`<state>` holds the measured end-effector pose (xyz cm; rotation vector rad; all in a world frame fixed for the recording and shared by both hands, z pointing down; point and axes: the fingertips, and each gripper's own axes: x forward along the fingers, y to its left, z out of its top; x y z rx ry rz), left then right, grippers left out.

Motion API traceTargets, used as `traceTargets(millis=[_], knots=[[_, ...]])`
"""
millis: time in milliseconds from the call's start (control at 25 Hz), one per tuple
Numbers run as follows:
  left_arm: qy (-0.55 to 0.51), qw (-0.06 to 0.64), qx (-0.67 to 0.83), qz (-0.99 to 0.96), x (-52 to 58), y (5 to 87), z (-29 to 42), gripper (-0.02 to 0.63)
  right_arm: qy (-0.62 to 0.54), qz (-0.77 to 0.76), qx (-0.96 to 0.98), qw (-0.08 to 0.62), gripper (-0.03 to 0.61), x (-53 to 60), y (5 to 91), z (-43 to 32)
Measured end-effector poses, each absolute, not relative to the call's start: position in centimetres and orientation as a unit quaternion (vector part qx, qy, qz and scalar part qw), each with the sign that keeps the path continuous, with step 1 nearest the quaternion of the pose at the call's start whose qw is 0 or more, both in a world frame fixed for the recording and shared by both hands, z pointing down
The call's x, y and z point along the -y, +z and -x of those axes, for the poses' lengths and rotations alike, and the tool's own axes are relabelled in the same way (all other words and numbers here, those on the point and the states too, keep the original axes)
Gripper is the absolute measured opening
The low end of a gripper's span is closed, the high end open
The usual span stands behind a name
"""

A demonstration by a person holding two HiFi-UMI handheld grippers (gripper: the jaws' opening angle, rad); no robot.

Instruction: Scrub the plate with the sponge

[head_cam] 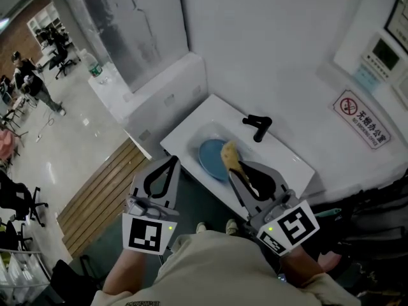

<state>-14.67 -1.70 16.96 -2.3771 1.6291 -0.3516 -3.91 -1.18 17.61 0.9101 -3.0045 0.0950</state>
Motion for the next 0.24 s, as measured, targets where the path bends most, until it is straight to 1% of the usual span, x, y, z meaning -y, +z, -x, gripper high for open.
traceTargets(millis=[80, 240], knots=[[-0.114, 0.106, -0.558, 0.815, 1.32, 17.10, 14.49, 0.006, 0.032, -0.291, 0.956, 0.001, 0.071, 1.09, 17.73, 3.68], [-0.112, 0.103, -0.556, 0.817, 0.74, 17.19, 14.17, 0.006, 0.059, -0.288, 0.956, -0.012, 0.071, 1.09, 17.98, 3.08]])
